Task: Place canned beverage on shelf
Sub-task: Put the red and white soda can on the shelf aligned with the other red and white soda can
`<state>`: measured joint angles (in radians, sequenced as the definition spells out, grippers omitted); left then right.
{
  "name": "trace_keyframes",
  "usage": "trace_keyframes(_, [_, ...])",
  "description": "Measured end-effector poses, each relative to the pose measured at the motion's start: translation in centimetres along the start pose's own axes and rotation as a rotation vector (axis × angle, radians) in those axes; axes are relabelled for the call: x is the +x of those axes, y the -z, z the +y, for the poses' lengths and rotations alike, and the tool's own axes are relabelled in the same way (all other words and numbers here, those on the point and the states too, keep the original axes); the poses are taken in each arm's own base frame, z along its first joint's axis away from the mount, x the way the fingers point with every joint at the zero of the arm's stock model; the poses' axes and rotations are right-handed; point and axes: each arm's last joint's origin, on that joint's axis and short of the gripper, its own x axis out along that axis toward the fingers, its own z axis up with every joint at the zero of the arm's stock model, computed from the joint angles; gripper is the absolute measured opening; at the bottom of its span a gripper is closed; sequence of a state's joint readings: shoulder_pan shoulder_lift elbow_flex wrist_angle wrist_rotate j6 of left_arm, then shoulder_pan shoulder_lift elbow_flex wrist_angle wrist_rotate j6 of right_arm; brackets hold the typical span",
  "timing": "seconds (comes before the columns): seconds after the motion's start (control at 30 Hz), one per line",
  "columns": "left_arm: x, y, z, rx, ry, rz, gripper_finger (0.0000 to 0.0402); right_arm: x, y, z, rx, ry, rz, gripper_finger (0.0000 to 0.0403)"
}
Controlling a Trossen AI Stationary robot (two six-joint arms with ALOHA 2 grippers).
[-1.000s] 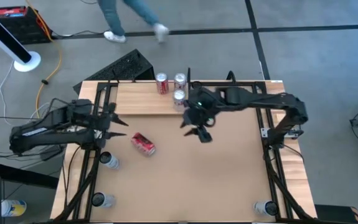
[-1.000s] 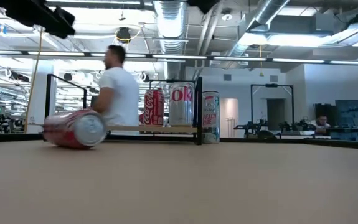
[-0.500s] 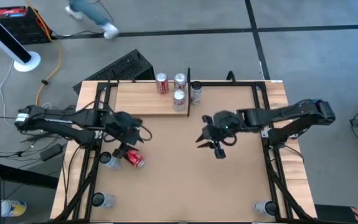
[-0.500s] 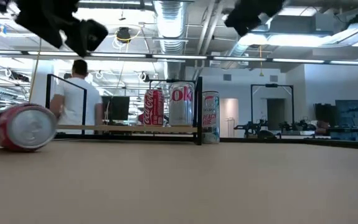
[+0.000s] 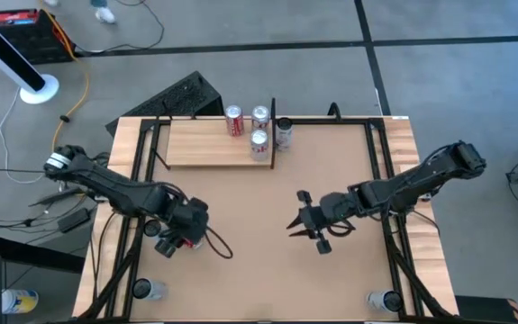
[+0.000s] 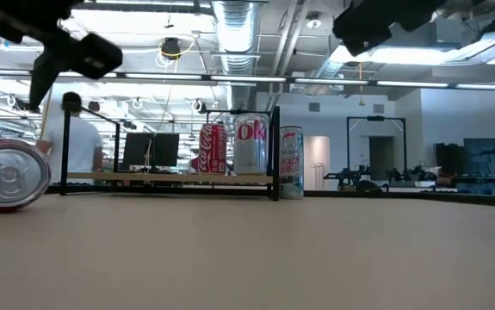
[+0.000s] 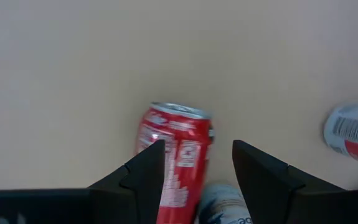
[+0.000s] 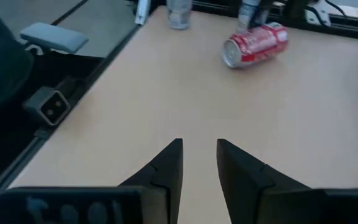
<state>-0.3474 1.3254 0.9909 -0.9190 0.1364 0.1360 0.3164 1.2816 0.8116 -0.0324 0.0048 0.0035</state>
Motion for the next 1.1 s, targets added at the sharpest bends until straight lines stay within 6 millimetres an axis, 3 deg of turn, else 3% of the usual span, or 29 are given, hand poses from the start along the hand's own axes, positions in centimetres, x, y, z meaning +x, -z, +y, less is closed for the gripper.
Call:
trace_keyframes(0.27, [3.3,-0.4,0.6,0.011,-0.012,0.156,0.0104,0.0,-0.2,0.3,-0.032,-0.009,-0.026,0.012])
trace_keyframes(0.47, [3.9,-0.3,1.2,0.041,-0.159,0.226,0.0083,0.0,-0.3,-0.4,-0.023,0.015,-0.027,0.012])
trace_keyframes(0.63, [3.2,-0.3,2.0,0.092,-0.304,0.228,0.0092,0.0,-0.2,-0.8,-0.016,0.028,-0.026,0.012])
trace_keyframes(0.77, [1.3,-1.3,2.5,0.086,-0.395,0.181,0.0106,0.0,-0.2,-0.9,-0.015,0.028,-0.025,0.012])
trace_keyframes(0.97, [-0.7,-2.5,3.8,0.017,-0.443,0.109,0.0137,0.0,-0.2,-0.9,-0.015,0.027,-0.021,0.012])
trace_keyframes(1.1, [-0.6,-1.9,5.5,-0.05,-0.437,0.109,0.0172,0.0,-0.2,-0.9,-0.015,0.027,-0.019,0.012])
